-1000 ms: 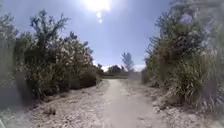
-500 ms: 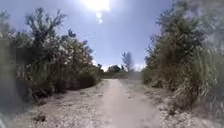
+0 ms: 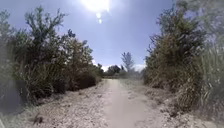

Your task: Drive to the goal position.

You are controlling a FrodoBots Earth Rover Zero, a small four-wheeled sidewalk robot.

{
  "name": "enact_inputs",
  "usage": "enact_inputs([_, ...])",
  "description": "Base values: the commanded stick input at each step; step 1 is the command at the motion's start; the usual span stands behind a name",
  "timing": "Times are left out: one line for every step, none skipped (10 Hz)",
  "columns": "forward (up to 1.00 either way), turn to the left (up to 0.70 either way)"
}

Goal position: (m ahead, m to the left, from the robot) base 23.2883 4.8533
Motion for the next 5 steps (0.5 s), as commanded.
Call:
enact_inputs([0.45, 0.0])
enact_inputs([0.45, 0.0])
enact_inputs([0.45, 0.0])
enact_inputs([0.45, 0.0])
enact_inputs([0.45, 0.0])
